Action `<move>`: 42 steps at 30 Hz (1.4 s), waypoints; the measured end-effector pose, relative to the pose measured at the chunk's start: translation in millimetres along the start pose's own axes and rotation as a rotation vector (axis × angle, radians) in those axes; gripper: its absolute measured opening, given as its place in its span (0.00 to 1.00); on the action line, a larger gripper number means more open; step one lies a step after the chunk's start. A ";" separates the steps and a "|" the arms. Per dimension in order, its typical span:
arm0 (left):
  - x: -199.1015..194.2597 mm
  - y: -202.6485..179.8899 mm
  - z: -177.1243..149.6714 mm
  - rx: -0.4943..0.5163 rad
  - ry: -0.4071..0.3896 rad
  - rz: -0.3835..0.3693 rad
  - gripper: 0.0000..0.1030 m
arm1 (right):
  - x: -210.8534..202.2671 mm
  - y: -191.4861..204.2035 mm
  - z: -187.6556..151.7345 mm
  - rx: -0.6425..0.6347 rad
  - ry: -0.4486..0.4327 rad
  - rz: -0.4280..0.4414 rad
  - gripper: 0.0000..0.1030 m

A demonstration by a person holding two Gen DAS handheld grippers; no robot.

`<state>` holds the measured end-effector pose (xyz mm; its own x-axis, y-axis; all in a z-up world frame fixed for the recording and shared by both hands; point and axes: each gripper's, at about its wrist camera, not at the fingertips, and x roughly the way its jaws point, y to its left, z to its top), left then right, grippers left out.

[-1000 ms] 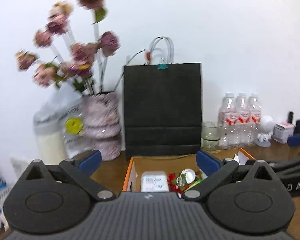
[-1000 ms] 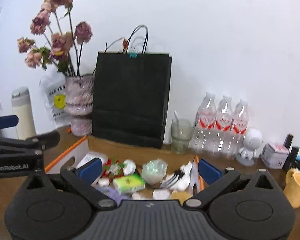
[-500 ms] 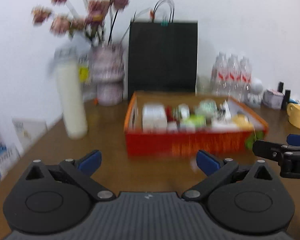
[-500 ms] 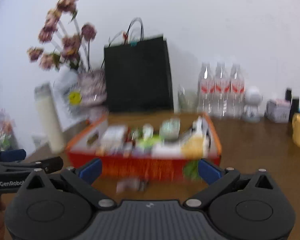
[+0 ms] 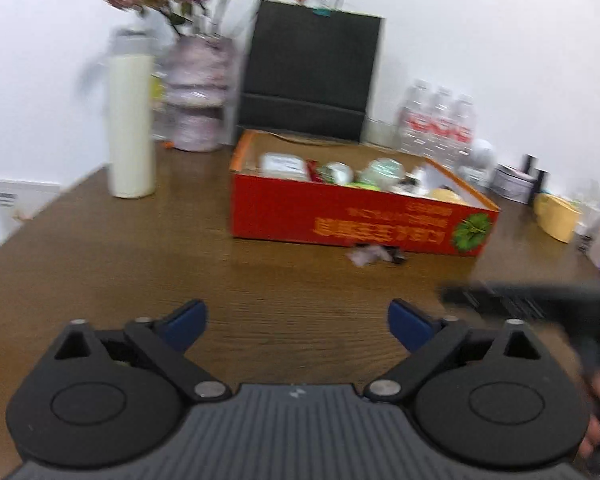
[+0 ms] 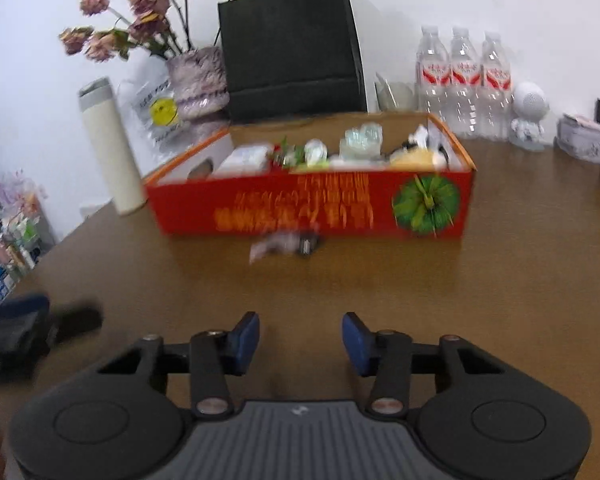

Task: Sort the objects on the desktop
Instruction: 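Grasp the last clear packet with the left tool while the right tool grasps a small dark packet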

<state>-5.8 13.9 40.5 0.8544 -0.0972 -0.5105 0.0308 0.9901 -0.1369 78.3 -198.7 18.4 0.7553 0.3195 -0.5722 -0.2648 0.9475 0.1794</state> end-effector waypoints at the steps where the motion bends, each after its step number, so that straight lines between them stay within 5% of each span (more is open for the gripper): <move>1: 4.6 2.7 1.6 0.001 0.010 -0.023 0.83 | 12.1 -1.6 9.3 0.017 -0.003 0.003 0.32; 7: 28.1 6.6 6.7 0.046 0.034 -0.062 0.55 | 70.0 6.7 44.5 0.018 0.029 -0.039 0.16; 21: 116.2 -36.9 50.4 0.283 0.043 -0.226 0.43 | 62.6 -19.0 28.2 -0.085 0.051 -0.016 0.09; 25: 135.1 -58.8 49.4 0.380 0.058 -0.228 0.40 | 56.4 -40.7 27.0 -0.040 0.037 -0.002 0.09; 33: 157.4 -76.0 38.8 0.380 0.118 -0.155 0.40 | 53.7 -53.8 28.2 0.015 0.051 0.031 0.09; 35: 157.4 -69.6 38.0 0.332 0.123 -0.153 0.36 | 52.5 -56.0 28.3 0.023 0.059 0.041 0.09; 38: 156.0 -64.7 39.8 0.260 0.138 -0.120 0.17 | 49.5 -60.4 27.8 0.028 0.068 0.056 0.09; 42: 145.3 -66.0 32.1 0.254 0.112 -0.081 0.12 | 47.5 -57.7 26.0 -0.007 0.072 0.057 0.10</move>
<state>132.9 -62.3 2.6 0.7818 -0.1734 -0.5989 0.2377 0.9709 0.0291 145.1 -237.8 1.6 0.6940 0.3710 -0.6170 -0.3107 0.9274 0.2081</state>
